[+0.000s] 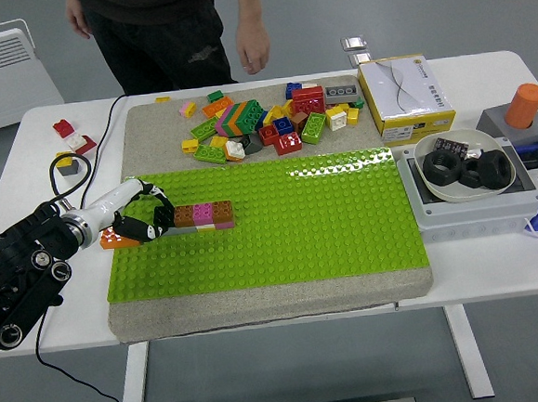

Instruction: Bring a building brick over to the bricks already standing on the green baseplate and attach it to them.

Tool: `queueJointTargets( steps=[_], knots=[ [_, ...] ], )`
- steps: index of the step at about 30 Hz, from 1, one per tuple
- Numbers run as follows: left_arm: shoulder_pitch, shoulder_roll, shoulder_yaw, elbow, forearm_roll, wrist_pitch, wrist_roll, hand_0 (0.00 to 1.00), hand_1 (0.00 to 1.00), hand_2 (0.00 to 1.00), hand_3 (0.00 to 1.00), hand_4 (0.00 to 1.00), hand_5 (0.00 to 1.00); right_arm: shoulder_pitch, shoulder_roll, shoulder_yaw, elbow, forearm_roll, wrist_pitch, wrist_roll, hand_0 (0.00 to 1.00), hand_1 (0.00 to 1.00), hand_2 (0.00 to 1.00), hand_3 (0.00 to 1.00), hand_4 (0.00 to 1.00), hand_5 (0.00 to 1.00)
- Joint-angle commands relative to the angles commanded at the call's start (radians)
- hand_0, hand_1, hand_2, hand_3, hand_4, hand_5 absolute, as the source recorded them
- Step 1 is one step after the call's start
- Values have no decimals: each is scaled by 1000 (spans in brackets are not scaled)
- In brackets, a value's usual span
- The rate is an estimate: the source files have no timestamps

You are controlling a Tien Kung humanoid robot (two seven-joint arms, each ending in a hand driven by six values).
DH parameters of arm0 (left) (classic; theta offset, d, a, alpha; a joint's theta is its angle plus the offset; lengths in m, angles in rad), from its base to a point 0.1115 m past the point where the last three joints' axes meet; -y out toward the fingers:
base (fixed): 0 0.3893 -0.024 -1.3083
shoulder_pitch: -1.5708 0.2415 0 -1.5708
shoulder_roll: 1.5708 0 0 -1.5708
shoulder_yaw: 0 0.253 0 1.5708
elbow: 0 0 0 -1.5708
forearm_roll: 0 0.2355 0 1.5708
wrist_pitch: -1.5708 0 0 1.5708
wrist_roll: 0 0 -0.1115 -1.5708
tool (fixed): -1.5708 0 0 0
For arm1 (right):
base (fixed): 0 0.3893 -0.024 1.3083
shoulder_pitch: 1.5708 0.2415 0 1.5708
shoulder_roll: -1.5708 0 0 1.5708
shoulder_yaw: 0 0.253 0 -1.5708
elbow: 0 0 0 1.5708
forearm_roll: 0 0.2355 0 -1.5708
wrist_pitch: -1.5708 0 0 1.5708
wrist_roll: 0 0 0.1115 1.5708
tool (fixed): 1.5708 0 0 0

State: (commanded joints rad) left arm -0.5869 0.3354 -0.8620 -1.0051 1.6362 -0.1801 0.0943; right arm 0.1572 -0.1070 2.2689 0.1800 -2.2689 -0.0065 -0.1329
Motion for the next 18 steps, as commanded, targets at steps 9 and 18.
queueJointTargets(
  steps=[9,18],
  knots=[
    [3,-1,0,1,-3,3,-2,925,942,901,584,620,34,0,-1,0,0,0,0,-1,673,627,613,710,742,957],
    [4,-2,1,5,-8,7,-6,925,942,901,589,608,43,2,1,0,0,0,2,6,671,626,617,707,742,957]
  ],
)
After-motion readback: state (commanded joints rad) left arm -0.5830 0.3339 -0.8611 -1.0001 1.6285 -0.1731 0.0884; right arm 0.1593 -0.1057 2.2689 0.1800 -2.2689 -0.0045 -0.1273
